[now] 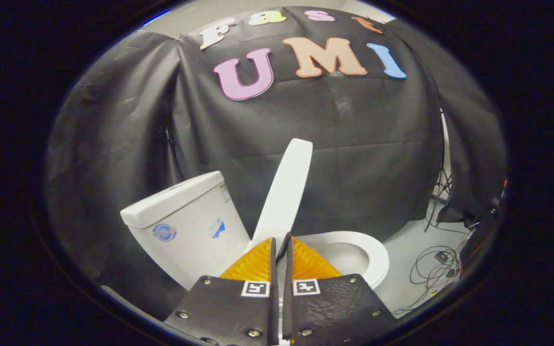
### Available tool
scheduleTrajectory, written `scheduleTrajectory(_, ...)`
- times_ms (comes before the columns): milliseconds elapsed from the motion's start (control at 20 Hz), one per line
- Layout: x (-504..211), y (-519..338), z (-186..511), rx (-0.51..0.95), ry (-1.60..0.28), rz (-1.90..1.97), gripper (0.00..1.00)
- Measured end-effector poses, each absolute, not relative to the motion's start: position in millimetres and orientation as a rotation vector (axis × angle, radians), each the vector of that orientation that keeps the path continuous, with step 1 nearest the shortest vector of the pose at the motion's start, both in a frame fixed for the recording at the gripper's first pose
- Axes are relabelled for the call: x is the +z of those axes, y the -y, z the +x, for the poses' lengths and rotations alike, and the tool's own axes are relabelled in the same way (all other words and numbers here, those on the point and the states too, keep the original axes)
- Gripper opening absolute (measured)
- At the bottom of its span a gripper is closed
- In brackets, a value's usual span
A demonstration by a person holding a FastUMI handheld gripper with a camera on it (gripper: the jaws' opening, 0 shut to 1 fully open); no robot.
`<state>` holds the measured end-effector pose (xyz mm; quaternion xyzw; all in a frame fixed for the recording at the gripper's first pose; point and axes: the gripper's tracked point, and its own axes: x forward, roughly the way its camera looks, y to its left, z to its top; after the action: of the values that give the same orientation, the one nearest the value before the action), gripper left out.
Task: Open the toilet lid.
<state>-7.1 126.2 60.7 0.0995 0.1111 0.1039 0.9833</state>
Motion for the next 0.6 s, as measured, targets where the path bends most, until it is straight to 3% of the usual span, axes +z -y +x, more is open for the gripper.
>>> scheduleTrajectory(600, 85, -182, -9, 0.279, -0.154, 0.198, 0.04)
